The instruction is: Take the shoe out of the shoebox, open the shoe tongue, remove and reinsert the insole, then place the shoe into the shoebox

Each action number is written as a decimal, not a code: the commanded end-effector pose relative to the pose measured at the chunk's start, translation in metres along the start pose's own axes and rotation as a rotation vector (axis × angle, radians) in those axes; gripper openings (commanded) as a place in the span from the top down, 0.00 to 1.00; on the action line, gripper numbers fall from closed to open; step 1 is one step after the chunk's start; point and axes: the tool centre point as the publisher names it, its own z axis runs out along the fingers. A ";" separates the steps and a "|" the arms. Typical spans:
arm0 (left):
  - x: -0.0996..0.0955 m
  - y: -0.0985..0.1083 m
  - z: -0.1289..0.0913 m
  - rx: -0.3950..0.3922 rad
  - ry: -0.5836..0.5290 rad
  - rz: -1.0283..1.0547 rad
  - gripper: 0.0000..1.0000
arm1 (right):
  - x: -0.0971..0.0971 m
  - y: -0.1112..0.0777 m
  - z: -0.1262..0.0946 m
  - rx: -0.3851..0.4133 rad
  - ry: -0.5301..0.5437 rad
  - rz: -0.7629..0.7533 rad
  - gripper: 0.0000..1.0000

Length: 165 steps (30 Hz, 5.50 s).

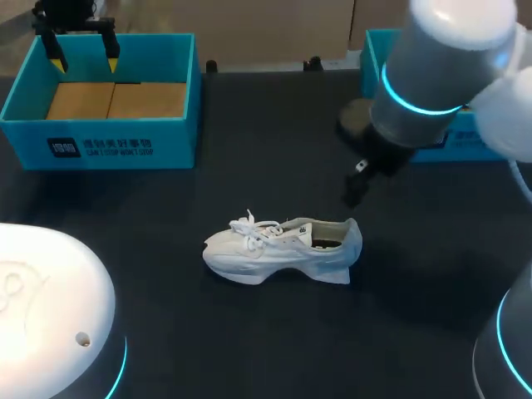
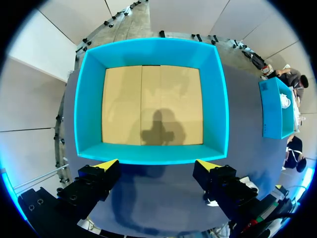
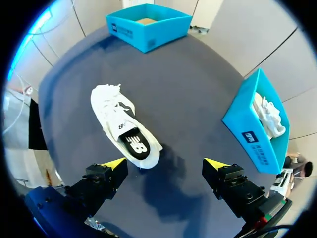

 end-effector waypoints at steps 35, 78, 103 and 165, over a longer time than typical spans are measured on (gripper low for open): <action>0.000 0.000 0.000 -0.001 -0.001 0.000 0.00 | -0.020 -0.065 0.004 -0.483 0.345 -0.517 0.00; 0.000 0.000 0.000 -0.001 -0.001 0.000 0.00 | -0.026 -0.094 0.063 -0.669 0.388 -0.568 0.00; 0.000 0.000 0.000 -0.001 -0.001 0.000 0.00 | -0.036 -0.096 0.113 -0.807 0.434 -0.631 0.00; 0.000 0.000 0.000 -0.001 -0.001 0.000 0.00 | 0.030 -0.036 0.160 -0.799 0.491 -0.539 0.00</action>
